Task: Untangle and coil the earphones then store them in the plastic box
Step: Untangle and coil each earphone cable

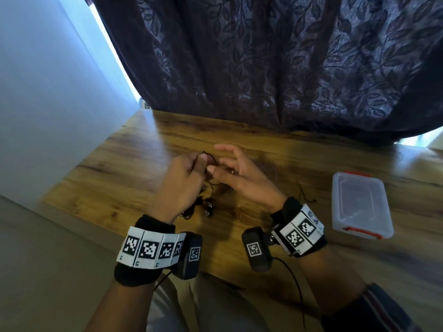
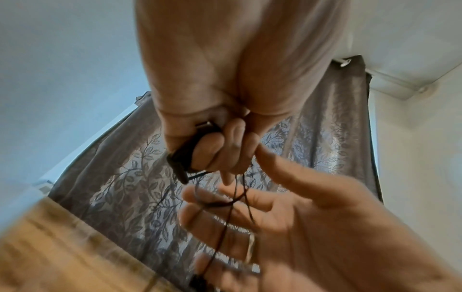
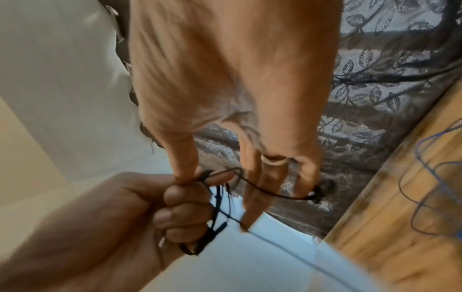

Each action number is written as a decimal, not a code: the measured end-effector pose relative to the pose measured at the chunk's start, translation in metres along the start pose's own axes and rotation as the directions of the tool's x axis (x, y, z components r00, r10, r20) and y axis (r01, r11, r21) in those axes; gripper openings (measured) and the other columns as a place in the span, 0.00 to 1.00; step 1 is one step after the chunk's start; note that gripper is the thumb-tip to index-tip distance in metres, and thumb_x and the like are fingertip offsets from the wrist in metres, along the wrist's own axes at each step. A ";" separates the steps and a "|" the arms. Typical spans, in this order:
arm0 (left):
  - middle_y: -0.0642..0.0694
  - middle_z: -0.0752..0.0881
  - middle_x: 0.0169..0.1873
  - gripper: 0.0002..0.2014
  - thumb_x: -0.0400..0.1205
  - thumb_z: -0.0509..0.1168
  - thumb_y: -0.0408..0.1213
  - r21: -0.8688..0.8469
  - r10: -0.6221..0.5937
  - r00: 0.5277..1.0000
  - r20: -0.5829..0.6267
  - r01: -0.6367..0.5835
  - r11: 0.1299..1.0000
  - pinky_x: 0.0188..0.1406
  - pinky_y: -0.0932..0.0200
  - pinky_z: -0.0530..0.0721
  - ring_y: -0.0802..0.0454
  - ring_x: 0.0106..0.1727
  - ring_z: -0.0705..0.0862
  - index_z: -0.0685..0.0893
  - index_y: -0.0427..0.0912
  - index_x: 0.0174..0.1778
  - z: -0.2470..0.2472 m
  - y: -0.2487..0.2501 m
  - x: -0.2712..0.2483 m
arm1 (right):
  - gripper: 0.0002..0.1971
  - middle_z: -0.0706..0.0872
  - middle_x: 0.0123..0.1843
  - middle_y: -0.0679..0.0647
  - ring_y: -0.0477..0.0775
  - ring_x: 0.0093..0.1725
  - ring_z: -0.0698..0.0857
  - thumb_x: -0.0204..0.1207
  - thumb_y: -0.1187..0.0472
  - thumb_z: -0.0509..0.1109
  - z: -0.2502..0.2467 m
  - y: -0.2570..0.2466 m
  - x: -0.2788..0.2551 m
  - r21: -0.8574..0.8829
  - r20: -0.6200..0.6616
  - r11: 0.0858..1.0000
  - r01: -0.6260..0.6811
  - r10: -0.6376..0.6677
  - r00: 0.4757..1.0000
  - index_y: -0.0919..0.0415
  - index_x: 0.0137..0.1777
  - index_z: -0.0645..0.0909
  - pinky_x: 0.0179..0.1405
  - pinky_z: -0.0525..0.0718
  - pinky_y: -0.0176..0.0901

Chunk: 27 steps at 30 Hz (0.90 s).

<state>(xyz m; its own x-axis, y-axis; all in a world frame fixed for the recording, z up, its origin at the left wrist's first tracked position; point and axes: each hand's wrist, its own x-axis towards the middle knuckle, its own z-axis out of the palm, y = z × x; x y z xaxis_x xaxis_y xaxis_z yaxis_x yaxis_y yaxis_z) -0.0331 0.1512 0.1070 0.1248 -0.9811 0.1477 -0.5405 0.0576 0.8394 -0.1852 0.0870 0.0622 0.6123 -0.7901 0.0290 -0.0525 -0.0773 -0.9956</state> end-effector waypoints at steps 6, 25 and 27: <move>0.40 0.89 0.39 0.14 0.91 0.56 0.40 0.258 0.018 0.999 0.036 -0.027 0.966 0.47 0.45 0.86 0.42 0.44 0.88 0.87 0.42 0.56 -0.017 0.003 -0.006 | 0.27 0.87 0.43 0.48 0.44 0.41 0.86 0.75 0.58 0.79 0.000 0.003 -0.008 -0.012 0.040 0.998 0.064 -0.063 0.997 0.54 0.73 0.75 0.45 0.84 0.37; 0.58 0.80 0.25 0.14 0.90 0.58 0.42 -0.019 -0.023 0.996 0.086 0.024 1.000 0.34 0.65 0.76 0.68 0.29 0.78 0.89 0.44 0.55 -0.015 0.005 -0.007 | 0.12 0.88 0.36 0.47 0.43 0.38 0.87 0.84 0.58 0.70 0.003 -0.013 -0.036 -0.117 -0.034 0.989 0.092 -0.096 0.995 0.58 0.64 0.79 0.44 0.86 0.42; 0.56 0.80 0.26 0.14 0.90 0.58 0.43 0.004 -0.051 0.991 0.120 0.051 0.999 0.34 0.65 0.75 0.67 0.28 0.78 0.89 0.44 0.54 -0.015 0.000 -0.009 | 0.06 0.89 0.41 0.44 0.42 0.42 0.87 0.82 0.58 0.73 -0.006 -0.015 -0.034 -0.251 -0.067 0.960 0.125 -0.146 0.987 0.56 0.56 0.85 0.48 0.86 0.44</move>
<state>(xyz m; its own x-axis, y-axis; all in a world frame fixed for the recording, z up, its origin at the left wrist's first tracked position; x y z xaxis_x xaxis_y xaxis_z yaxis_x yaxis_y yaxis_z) -0.0215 0.1623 0.1132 0.0512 -0.9979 0.0408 -0.5370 0.0070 0.8435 -0.2101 0.1118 0.0769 0.5594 -0.8091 0.1803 -0.1713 -0.3256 -0.9299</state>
